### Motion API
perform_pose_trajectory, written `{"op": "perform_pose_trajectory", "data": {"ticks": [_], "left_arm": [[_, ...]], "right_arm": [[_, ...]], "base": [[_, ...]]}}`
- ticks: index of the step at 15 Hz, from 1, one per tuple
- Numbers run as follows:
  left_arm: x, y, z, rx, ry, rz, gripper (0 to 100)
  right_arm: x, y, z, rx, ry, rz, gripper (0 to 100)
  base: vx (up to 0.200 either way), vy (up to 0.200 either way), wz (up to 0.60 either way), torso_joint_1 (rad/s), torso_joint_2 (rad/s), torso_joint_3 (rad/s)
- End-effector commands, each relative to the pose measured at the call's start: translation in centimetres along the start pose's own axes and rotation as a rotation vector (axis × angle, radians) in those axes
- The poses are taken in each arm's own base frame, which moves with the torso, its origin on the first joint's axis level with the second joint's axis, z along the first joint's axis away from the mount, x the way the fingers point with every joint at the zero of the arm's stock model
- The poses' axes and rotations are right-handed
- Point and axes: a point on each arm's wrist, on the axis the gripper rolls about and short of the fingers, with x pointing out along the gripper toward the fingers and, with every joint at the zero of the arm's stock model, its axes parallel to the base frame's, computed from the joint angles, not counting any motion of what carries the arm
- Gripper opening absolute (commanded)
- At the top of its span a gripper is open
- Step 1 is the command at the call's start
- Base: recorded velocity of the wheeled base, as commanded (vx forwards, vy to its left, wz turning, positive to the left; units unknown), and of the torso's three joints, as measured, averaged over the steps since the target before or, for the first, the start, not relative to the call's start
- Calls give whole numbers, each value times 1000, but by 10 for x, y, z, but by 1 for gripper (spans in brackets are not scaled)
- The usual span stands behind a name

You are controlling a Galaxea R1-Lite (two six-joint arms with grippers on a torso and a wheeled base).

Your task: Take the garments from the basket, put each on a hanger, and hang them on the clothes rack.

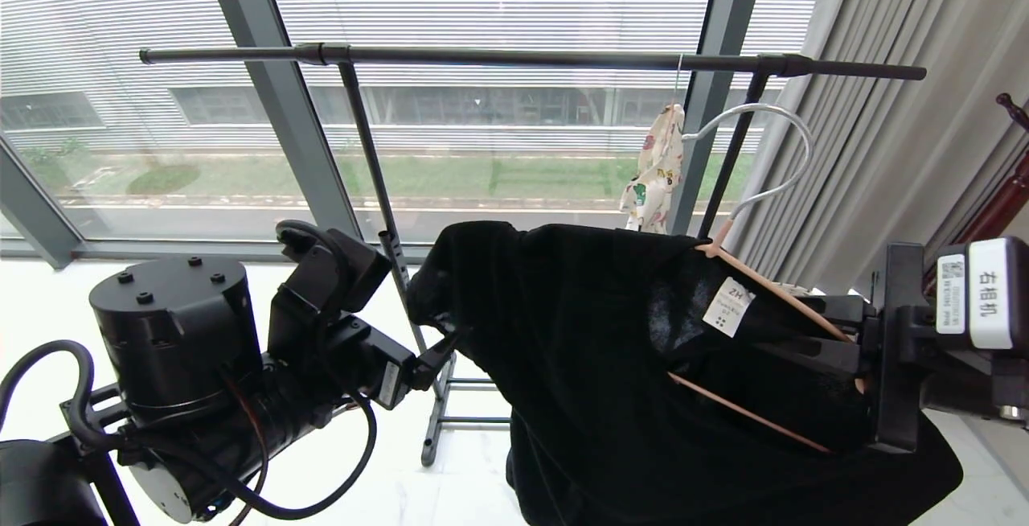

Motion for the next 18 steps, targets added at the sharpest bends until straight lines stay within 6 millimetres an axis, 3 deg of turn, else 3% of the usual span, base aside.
{"op": "perform_pose_trajectory", "data": {"ticks": [1,8,9,15,18], "left_arm": [[1,8,-4,-9,17,35,100],[1,13,-6,-15,23,51,100],[1,12,-6,-14,22,49,0],[0,13,-4,-9,15,52,0],[0,23,-8,-19,32,98,0]], "right_arm": [[-3,2,5,-20,-23,7,0],[-12,11,14,-55,-50,45,0],[-13,12,14,-54,-46,49,0],[-15,13,14,-52,-41,47,0],[-15,13,12,-47,-29,41,0]], "base": [[0,0,0,0,0,0],[0,0,0,0,0,0],[0,0,0,0,0,0],[0,0,0,0,0,0],[0,0,0,0,0,0]]}}
